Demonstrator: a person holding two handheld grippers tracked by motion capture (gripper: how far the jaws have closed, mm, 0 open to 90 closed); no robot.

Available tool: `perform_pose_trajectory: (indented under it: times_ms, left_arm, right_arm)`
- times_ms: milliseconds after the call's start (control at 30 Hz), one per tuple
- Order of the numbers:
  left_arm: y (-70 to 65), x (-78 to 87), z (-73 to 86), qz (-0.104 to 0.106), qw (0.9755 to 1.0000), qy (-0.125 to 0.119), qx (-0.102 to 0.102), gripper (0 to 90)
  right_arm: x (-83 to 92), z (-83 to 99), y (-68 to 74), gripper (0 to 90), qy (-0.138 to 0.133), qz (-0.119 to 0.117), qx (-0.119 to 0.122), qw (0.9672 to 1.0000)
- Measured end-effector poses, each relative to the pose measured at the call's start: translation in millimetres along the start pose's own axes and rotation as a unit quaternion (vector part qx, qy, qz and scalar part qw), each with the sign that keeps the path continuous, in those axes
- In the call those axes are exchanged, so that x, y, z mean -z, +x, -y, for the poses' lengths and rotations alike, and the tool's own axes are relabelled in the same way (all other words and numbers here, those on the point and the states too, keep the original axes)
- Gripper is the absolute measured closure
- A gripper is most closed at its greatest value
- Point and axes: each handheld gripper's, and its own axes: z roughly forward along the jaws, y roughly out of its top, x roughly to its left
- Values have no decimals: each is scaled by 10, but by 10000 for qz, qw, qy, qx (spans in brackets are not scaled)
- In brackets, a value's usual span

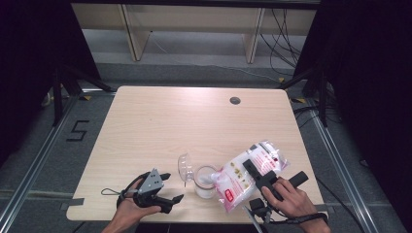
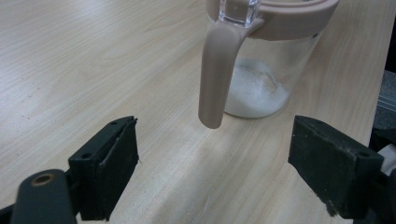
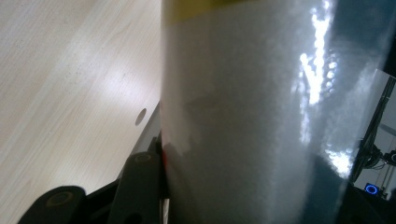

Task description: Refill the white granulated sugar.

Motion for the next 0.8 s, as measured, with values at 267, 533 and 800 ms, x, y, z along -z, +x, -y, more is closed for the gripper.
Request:
perform_pose_trajectory:
  times_ms: [267, 533, 800]
  left_arm:
    - [1, 3, 0, 11, 10000, 11, 1, 154]
    - [5, 4, -2, 27, 10000, 26, 2, 154]
    - [3, 2, 0, -3, 10000, -3, 6, 154]
  right_arm:
    - [-4, 2, -1, 600, -3, -18, 44, 10000]
    - [-5, 13, 7, 601, 18, -15, 37, 10000]
    - [-1, 19, -11, 602, 16, -41, 109, 9999]
